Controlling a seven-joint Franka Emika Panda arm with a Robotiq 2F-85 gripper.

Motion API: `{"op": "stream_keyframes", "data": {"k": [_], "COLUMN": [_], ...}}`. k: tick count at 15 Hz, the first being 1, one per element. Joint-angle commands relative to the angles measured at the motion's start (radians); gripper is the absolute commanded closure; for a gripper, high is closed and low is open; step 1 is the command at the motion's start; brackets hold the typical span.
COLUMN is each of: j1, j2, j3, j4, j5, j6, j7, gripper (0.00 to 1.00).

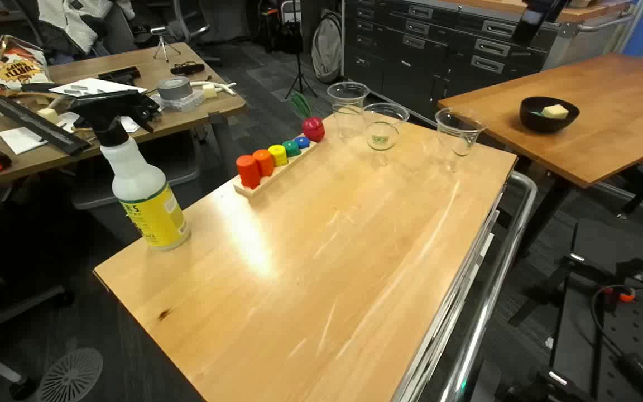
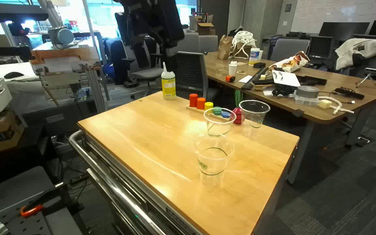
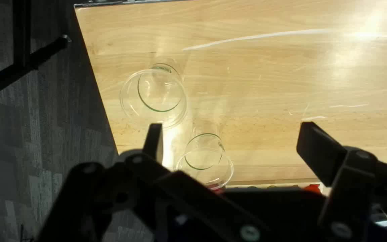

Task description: Pick up the two cups and put them inside the third cup

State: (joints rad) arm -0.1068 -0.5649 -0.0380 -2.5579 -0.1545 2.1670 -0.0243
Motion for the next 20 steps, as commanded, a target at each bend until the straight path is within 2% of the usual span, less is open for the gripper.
{"op": "stream_keyframes", "data": {"k": [1,6,9,10,16,20], "j1": [0.005,0.005,-0.01,-0.024,-0.013,-0.011], "j2": [-0.001,-0.006,0.035,0.056,0.216,0.368], "j3": [-0.004,-0.004,-0.032,-0.042,-0.18,-0.211], "j4": [0.006,0.012,0.039,0.05,0.104,0.157], "j5": [-0.003,-0.003,-0.009,-0.024,0.044,0.088], "j6": [-0.003,-0.003,0.013,0.02,0.063,0.084], "j7": [0.002,0.002,-0.016,-0.018,-0.184,-0.243], "gripper": [0.0,0.0,0.0,0.0,0.0,0.0]}}
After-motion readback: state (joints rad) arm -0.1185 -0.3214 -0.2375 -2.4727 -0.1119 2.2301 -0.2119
